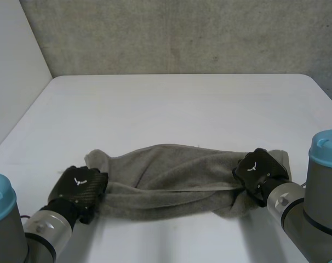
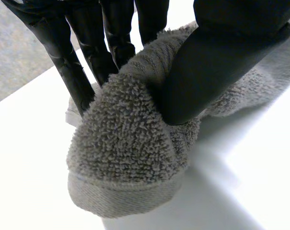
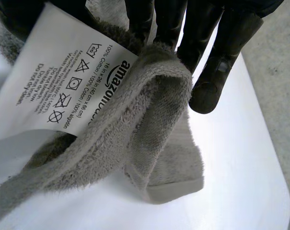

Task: Fold the towel.

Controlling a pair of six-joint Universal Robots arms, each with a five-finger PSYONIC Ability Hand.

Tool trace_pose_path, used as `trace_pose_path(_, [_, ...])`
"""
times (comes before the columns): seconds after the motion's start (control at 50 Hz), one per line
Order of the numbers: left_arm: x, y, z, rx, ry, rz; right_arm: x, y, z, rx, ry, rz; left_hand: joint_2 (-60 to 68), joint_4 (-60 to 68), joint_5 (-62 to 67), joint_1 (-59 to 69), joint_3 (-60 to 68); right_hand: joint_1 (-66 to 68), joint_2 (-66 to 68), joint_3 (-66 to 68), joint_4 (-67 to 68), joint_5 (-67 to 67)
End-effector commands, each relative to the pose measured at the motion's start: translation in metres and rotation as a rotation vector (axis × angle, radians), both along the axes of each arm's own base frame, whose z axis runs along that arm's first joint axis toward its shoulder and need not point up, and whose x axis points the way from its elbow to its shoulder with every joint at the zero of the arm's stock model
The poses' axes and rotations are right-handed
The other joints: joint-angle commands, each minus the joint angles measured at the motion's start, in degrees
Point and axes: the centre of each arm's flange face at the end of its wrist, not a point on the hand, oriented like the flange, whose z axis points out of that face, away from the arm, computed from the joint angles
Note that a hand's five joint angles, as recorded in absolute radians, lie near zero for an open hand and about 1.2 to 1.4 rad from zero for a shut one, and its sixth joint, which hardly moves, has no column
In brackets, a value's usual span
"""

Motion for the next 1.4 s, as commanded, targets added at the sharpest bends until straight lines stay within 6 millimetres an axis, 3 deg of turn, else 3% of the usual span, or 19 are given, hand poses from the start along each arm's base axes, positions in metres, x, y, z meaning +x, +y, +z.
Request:
trace_pose_path(0.02, [-0.004,0.004,0.02,-0.068,0.041,-0.024,0.003,-0.009,0.004,-0.07,-0.06,-0.017,-7.7,-7.7,-8.2,-7.7,-7.7,5.5,5.8,5.8,3.3,5.1])
trace_pose_path(0.04, [-0.004,0.004,0.02,-0.069,0.042,-0.024,0.004,-0.011,0.005,-0.087,-0.079,-0.022,-7.8,-7.8,-8.2,-7.7,-7.8,5.5,5.8,5.8,3.3,5.1])
trace_pose_path(0.06, [-0.006,0.008,0.027,-0.094,0.054,-0.04,0.004,-0.012,0.006,-0.1,-0.098,-0.026,-22.9,-22.9,-23.4,-22.9,-23.0,5.5,5.8,5.8,3.3,5.1])
trace_pose_path(0.08, [-0.006,0.008,0.027,-0.095,0.054,-0.04,0.004,-0.012,0.006,-0.1,-0.099,-0.026,-23.1,-23.1,-23.6,-23.1,-23.1,5.5,5.8,5.8,3.3,5.1])
trace_pose_path(0.12, [-0.01,0.015,0.039,-0.134,0.077,-0.071,0.004,-0.012,0.008,-0.11,-0.12,-0.034,-44.2,-44.2,-44.7,-44.2,-44.2,5.5,5.8,5.8,3.3,5.1])
trace_pose_path(0.18, [-0.013,0.016,0.046,-0.157,0.093,-0.081,0.004,-0.013,0.007,-0.117,-0.167,-0.049,-54.8,-54.8,-55.3,-54.8,-54.9,5.5,5.8,5.8,3.3,5.1])
trace_pose_path(0.3, [-0.016,0.011,0.055,-0.188,0.11,-0.081,0.004,-0.012,0.002,-0.122,-0.231,-0.071,-54.9,-54.9,-55.3,-54.8,-54.9,5.5,5.8,5.8,3.3,5.1])
trace_pose_path(0.48, [-0.017,-0.014,0.074,-0.247,0.138,-0.037,-0.006,-0.02,-0.002,-0.106,-0.233,-0.1,-52.9,-52.9,-53.3,-52.8,-52.9,5.5,5.8,5.8,3.3,5.1])
trace_pose_path(0.52, [-0.015,-0.021,0.071,-0.236,0.129,-0.015,-0.006,-0.02,-0.002,-0.1,-0.236,-0.094,-52.9,-52.9,-53.3,-52.8,-52.9,5.5,5.8,5.8,3.3,5.1])
trace_pose_path(0.6, [-0.009,-0.04,0.044,-0.141,0.073,0.035,-0.007,-0.021,-0.001,-0.095,-0.244,-0.082,-52.7,-52.7,-53.2,-52.7,-52.7,5.5,5.8,5.8,3.3,5.1])
trace_pose_path(0.82, [0.0,-0.045,0.008,0.096,-0.039,0.076,-0.023,-0.035,0.007,-0.106,-0.28,-0.083,-48.3,-48.3,-48.8,-48.3,-48.3,5.5,5.8,5.8,3.3,5.1])
trace_pose_path(1.22, [-0.014,-0.043,-0.018,0.244,0.007,-0.009,-0.025,-0.033,0.005,-0.096,-0.277,-0.078,-39.2,-39.2,-39.7,-39.2,-39.3,5.5,5.8,5.8,3.3,5.1])
trace_pose_path(1.4, [-0.016,-0.042,-0.021,0.257,0.015,-0.015,-0.023,-0.032,0.006,-0.1,-0.274,-0.067,-21.0,-21.0,-21.4,-20.9,-21.0,5.5,5.8,5.8,3.3,5.1])
